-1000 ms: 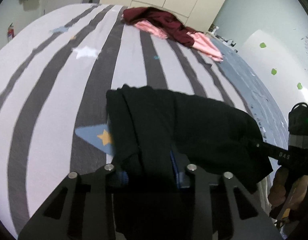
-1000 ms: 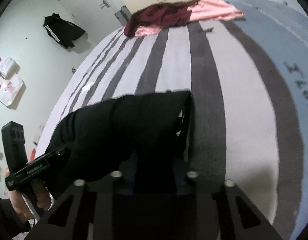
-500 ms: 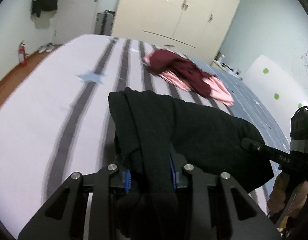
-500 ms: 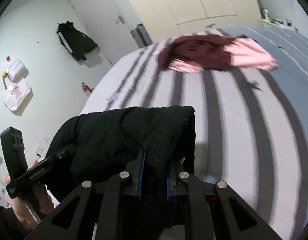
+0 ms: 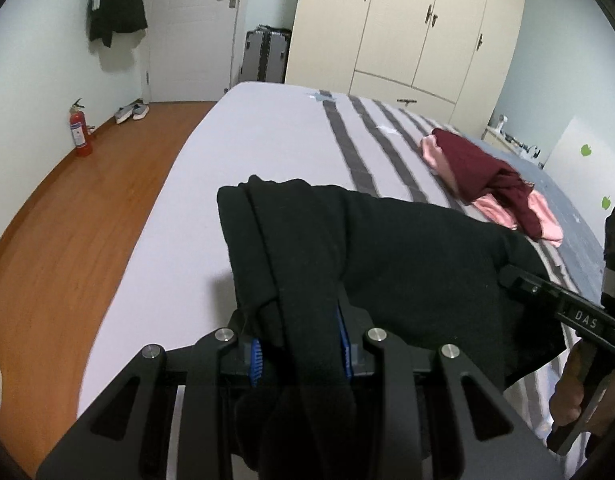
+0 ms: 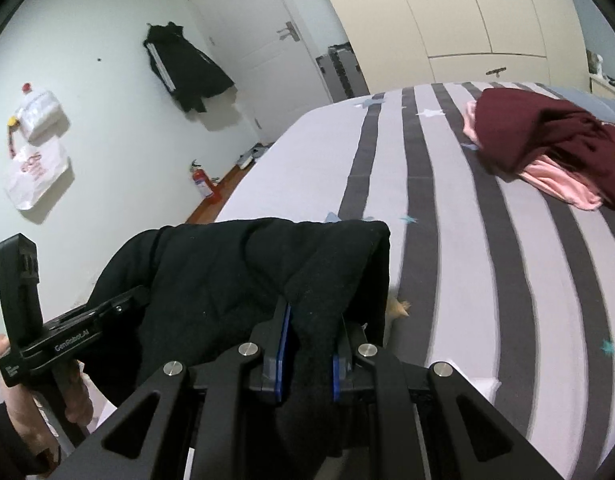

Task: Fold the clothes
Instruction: 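Lift the black bundle with both grippers and carry it along the bed, then lower the black bundle onto the bed and open both grippers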

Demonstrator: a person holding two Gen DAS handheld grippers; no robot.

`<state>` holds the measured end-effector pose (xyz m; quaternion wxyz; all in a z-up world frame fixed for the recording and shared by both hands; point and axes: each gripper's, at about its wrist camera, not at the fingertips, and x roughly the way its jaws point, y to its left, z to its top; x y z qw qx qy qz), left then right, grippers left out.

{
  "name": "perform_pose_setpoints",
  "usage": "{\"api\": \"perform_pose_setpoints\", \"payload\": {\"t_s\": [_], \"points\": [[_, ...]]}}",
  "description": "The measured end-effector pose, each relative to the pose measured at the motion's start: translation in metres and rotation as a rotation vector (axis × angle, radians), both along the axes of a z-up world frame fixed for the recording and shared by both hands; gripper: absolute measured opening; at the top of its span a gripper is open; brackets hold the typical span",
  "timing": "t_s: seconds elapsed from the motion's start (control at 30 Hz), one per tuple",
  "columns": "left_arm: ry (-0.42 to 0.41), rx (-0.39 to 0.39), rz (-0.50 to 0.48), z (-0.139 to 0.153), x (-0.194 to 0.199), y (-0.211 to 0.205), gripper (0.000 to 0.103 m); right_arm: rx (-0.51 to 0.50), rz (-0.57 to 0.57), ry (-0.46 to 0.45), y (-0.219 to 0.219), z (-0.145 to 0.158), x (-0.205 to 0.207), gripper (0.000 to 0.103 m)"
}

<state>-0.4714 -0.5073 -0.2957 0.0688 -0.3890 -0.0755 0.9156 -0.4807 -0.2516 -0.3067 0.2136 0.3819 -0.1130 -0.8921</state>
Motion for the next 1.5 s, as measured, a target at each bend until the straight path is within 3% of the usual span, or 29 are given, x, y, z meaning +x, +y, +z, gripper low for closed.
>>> {"api": "perform_pose_setpoints", "payload": {"t_s": [0.13, 0.33, 0.43, 0.6, 0.8, 0.9, 0.97, 1.0, 1.07, 1.17, 1.33, 1.5], "points": [[-0.039, 0.018, 0.016, -0.019, -0.028, -0.024, 0.025, -0.001, -0.027, -0.045, -0.020, -0.021, -0.028, 0.014], [-0.063, 0.022, 0.035, -0.030, -0.033, -0.056, 0.025, -0.010, 0.003, -0.060, -0.058, -0.025, -0.036, 0.014], [-0.103, 0.010, 0.020, -0.044, -0.039, -0.059, 0.025, 0.000, -0.011, -0.083, -0.071, -0.036, -0.040, 0.014], [-0.098, -0.020, 0.014, -0.063, -0.042, -0.053, 0.028, 0.038, -0.016, -0.133, -0.073, -0.067, -0.052, 0.016], [-0.098, 0.080, 0.119, -0.055, -0.023, -0.078, 0.056, 0.007, 0.015, -0.149, -0.043, -0.074, -0.042, 0.030], [-0.056, 0.049, 0.166, -0.039, -0.007, -0.089, 0.058, 0.046, -0.012, -0.117, -0.023, -0.063, -0.034, 0.031], [-0.011, -0.031, 0.214, -0.023, 0.003, -0.090, 0.058, 0.106, -0.037, -0.077, -0.019, -0.053, -0.029, 0.031], [0.006, -0.075, 0.230, -0.017, 0.004, -0.088, 0.057, 0.149, -0.053, -0.048, -0.019, -0.046, -0.027, 0.031], [0.041, -0.134, 0.212, -0.005, 0.002, -0.075, 0.036, 0.185, -0.060, 0.001, -0.025, -0.034, -0.025, 0.031], [0.086, -0.166, 0.139, 0.006, -0.012, -0.045, 0.020, 0.201, -0.029, 0.062, -0.051, -0.019, -0.032, 0.027], [0.083, -0.116, 0.100, -0.005, -0.055, -0.012, 0.016, 0.144, 0.045, 0.093, -0.108, -0.010, -0.058, 0.018], [-0.002, -0.134, 0.142, -0.056, -0.083, -0.025, 0.015, 0.162, 0.030, 0.007, -0.127, -0.043, -0.086, 0.014]]}}
